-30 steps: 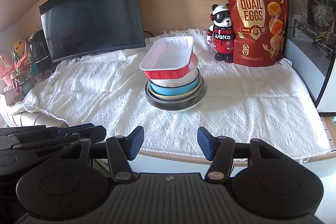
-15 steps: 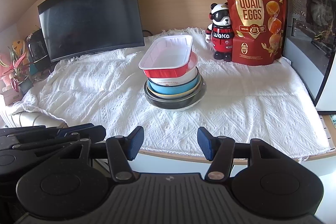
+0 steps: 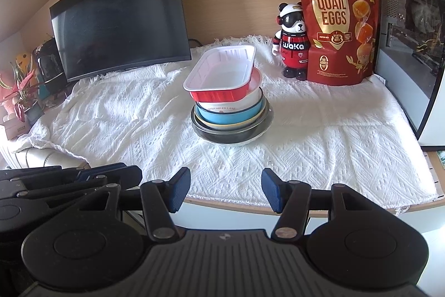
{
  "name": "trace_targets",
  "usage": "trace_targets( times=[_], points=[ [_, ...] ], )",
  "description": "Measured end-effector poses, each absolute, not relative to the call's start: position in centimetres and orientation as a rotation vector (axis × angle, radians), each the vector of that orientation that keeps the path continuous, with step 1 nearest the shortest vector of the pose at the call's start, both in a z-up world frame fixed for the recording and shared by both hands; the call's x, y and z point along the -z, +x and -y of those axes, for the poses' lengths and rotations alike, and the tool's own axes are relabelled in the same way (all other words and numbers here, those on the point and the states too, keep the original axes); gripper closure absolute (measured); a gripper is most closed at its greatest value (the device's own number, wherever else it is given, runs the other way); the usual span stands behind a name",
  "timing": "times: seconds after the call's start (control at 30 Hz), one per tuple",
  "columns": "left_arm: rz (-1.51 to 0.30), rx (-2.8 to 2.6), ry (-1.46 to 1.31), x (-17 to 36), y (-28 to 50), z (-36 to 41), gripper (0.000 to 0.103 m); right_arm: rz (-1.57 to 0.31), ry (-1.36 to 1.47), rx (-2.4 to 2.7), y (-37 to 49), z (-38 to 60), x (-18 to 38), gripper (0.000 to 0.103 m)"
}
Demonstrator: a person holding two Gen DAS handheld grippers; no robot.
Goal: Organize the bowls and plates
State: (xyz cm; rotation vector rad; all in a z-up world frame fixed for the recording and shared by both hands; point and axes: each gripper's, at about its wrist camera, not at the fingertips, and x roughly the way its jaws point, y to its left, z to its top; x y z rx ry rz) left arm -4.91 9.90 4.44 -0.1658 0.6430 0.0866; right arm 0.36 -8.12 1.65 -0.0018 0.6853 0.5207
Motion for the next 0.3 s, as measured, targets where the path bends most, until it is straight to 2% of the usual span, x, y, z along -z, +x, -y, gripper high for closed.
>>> trace_targets(
  times=[0.3],
  points=[
    [-0.647, -0.136, -0.184, -4.37, -4.43, -10.68, 0.088, -0.689, -0.010, -0.528, 0.59, 7.96, -1.29, 0.046]
  ],
)
